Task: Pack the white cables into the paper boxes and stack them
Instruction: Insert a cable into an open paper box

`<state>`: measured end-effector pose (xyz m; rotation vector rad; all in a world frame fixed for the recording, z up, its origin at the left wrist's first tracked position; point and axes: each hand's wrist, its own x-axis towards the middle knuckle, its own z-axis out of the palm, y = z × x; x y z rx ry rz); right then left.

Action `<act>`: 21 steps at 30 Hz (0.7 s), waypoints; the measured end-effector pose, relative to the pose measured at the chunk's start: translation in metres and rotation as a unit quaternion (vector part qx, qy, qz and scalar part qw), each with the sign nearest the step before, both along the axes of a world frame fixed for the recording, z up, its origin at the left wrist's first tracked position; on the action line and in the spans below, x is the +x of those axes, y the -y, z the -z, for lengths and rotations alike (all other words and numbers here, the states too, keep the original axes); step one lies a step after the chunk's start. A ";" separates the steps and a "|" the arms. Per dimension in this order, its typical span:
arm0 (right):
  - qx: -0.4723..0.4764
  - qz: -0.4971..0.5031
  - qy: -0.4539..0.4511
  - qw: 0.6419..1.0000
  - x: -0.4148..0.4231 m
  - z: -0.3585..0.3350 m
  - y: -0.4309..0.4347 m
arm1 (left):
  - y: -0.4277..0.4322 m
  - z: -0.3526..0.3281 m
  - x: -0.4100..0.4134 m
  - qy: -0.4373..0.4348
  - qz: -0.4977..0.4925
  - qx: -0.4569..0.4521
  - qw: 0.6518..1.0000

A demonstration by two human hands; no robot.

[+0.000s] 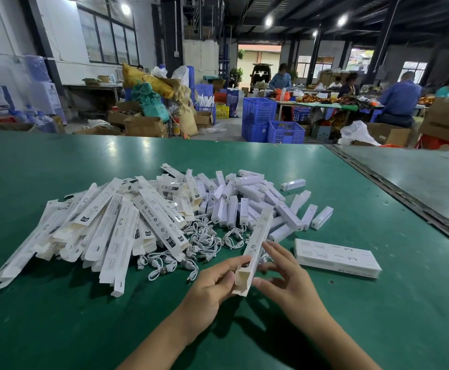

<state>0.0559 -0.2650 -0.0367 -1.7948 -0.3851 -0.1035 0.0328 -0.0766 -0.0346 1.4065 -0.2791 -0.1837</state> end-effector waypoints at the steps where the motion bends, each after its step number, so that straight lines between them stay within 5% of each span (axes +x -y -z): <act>1: -0.026 0.003 0.026 0.999 -0.001 0.000 0.001 | 0.000 0.000 0.000 0.008 -0.007 0.010 1.000; 5: -0.076 -0.015 0.082 0.994 -0.003 0.001 0.002 | 0.001 0.002 0.000 0.054 -0.030 0.084 0.995; 12: -0.017 -0.036 0.054 0.998 -0.004 0.000 0.002 | -0.001 0.004 0.000 0.025 0.011 0.016 0.999; 21: -0.047 -0.018 0.084 0.995 -0.004 0.003 0.000 | -0.003 0.015 0.007 0.114 -0.049 0.165 0.979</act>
